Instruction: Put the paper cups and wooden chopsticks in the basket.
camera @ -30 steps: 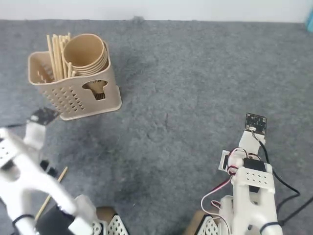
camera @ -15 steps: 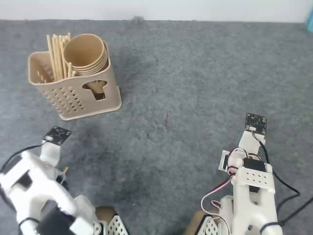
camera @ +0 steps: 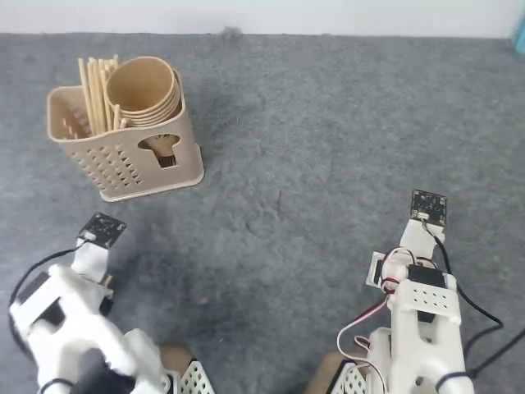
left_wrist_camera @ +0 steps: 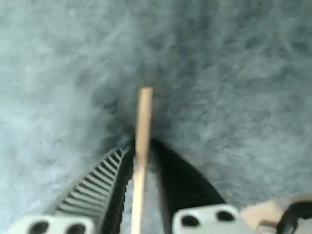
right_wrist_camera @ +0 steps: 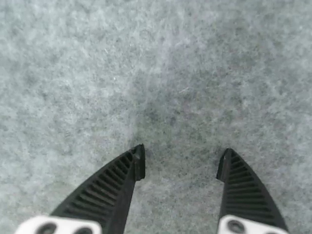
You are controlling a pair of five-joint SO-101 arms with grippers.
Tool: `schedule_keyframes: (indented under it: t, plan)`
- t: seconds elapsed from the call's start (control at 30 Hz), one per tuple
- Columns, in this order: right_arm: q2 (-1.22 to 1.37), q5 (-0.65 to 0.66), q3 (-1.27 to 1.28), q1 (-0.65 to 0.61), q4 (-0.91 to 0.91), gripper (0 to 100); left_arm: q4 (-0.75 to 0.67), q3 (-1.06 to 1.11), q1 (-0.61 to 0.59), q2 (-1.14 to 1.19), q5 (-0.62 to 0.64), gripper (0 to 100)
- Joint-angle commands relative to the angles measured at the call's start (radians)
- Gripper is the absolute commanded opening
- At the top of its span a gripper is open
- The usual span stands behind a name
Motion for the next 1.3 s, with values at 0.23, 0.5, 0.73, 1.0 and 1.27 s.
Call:
schedule_keyframes:
  t: [0.23,0.5,0.73,1.0,1.27]
  plan:
    - [-0.021,0.008,-0.003,-0.007,-0.01,25.1,0.321,-0.194,-0.032,0.006,-0.008,1]
    - [-0.021,0.008,-0.003,-0.007,-0.01,25.1,0.824,-0.639,0.02,0.006,-0.005,1]
    - [-0.021,0.008,-0.003,-0.007,-0.012,25.1,0.822,-0.96,0.19,0.006,0.169,1]
    - [-0.021,0.008,-0.003,-0.004,-0.015,25.1,0.818,-1.305,0.354,0.006,0.471,1]
    - [-0.021,0.008,-0.003,-0.004,-0.018,25.1,0.446,-1.419,0.456,0.006,0.967,1]
